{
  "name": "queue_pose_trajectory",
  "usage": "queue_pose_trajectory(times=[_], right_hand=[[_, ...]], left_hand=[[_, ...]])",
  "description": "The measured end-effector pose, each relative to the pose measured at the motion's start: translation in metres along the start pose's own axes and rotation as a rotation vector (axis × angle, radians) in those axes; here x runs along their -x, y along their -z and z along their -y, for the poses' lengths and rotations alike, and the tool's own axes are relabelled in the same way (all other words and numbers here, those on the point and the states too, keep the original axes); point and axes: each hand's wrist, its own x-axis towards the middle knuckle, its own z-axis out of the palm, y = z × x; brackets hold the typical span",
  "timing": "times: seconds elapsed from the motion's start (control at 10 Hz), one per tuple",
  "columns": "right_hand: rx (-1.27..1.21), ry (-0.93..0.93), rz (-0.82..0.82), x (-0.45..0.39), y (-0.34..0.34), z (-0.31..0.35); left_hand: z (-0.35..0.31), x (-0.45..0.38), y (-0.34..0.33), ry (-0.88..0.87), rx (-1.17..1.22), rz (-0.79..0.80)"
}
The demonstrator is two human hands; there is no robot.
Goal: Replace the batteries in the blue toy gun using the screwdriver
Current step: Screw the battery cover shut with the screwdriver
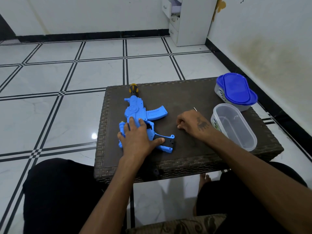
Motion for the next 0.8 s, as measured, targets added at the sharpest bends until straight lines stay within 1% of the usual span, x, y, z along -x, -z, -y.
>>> queue_pose_trajectory(times=[0.2,0.3,0.6,0.7,0.8], right_hand=[[0.126,0.124,-0.086,0.004,-0.003,0.001],[0.152,0.173,-0.102,0.008,-0.002,0.003],[0.007,0.198,-0.135,0.023,-0.017,-0.002],[-0.173,0.139,-0.200,0.031,-0.017,0.000],[-0.459,0.104,-0.248,0.046,-0.019,0.012]], left_hand=[[0.001,0.000,0.000,0.000,-0.001,0.001],[0.001,0.000,0.000,0.001,0.001,0.000],[0.000,0.002,0.000,-0.001,0.009,-0.008],[0.000,0.002,0.000,-0.005,0.004,-0.011],[0.002,0.002,-0.001,-0.006,0.002,-0.017]])
